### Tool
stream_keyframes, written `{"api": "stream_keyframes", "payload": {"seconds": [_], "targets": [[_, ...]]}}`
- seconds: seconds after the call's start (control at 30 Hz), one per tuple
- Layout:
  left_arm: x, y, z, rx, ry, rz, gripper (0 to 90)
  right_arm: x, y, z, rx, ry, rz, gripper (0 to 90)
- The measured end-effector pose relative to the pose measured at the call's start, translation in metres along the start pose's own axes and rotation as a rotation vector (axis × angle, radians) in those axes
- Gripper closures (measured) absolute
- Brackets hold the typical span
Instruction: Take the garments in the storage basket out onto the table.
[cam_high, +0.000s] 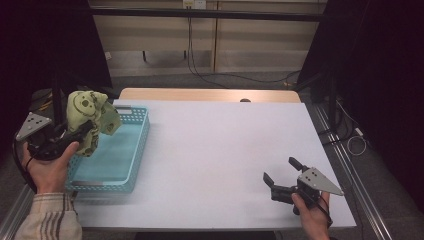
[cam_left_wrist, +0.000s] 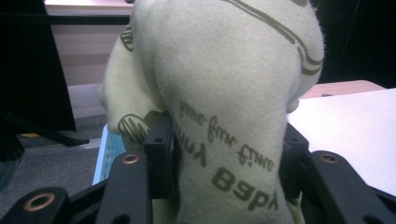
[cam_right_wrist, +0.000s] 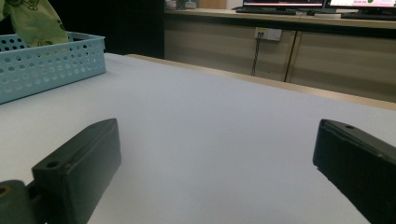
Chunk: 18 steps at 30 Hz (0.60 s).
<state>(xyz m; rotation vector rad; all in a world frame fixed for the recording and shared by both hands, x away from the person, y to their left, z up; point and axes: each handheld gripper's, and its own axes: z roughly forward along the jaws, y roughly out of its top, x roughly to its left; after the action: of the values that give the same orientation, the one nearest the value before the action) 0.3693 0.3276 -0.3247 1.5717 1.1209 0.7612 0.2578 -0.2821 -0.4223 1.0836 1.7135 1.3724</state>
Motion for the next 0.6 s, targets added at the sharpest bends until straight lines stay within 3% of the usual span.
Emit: {"api": "stream_keyframes", "payload": {"seconds": [0.17,0.47,0.6], "targets": [[-0.003,0.004,-0.005,-0.035,0.003,-0.014,52.3,0.0,0.0,0.001,-0.002,0.006,0.002,0.3],[-0.01,0.012,-0.015,-0.072,-0.005,0.001,52.2,0.0,0.0,0.001,-0.002,0.008,0.003,0.2],[-0.014,0.017,-0.022,-0.079,-0.031,0.01,52.2,0.001,0.0,0.001,-0.004,0.011,0.006,0.3]]}}
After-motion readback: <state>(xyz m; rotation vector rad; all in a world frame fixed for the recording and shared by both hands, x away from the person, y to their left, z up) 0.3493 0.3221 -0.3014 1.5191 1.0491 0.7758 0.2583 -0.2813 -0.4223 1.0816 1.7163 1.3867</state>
